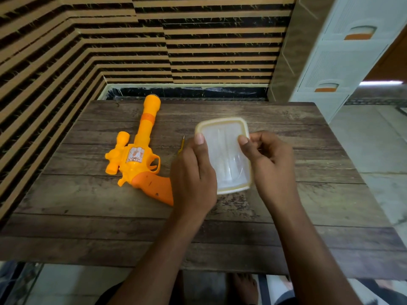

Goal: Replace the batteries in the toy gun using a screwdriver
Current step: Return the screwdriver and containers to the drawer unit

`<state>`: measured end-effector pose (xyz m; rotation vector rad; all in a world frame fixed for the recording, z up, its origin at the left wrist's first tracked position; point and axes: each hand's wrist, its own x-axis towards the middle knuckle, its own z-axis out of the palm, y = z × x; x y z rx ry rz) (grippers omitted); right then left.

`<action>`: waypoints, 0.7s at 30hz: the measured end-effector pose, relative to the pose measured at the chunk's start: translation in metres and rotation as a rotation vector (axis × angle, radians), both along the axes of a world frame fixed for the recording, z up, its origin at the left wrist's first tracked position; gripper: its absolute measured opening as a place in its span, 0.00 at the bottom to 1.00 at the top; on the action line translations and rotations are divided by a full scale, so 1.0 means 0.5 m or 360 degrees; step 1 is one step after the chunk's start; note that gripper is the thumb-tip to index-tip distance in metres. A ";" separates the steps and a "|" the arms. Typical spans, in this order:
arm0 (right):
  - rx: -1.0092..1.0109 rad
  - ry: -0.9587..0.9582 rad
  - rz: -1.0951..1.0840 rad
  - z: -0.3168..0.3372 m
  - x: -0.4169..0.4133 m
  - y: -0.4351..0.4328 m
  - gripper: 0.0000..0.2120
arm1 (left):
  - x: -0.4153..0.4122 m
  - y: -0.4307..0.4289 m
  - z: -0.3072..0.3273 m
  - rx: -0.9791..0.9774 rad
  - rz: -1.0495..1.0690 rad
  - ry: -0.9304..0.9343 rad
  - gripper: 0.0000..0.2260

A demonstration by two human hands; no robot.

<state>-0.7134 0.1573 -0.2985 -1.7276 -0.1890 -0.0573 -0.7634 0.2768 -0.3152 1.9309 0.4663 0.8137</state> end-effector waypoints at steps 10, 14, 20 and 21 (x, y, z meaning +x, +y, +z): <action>-0.0250 -0.0164 -0.0204 -0.011 -0.010 0.049 0.29 | -0.001 0.017 -0.012 0.0196 -0.0216 -0.0108 0.16; -0.0308 -0.0064 -0.0188 -0.012 0.006 0.054 0.32 | -0.001 0.021 -0.013 0.0160 -0.0160 -0.0052 0.19; -0.0298 0.0070 -0.0235 -0.028 -0.005 0.071 0.32 | -0.006 0.058 -0.002 0.0207 -0.0259 0.0356 0.19; -0.0345 0.0058 -0.0260 -0.030 -0.008 0.076 0.31 | -0.005 0.073 -0.001 0.0319 -0.0255 0.0400 0.19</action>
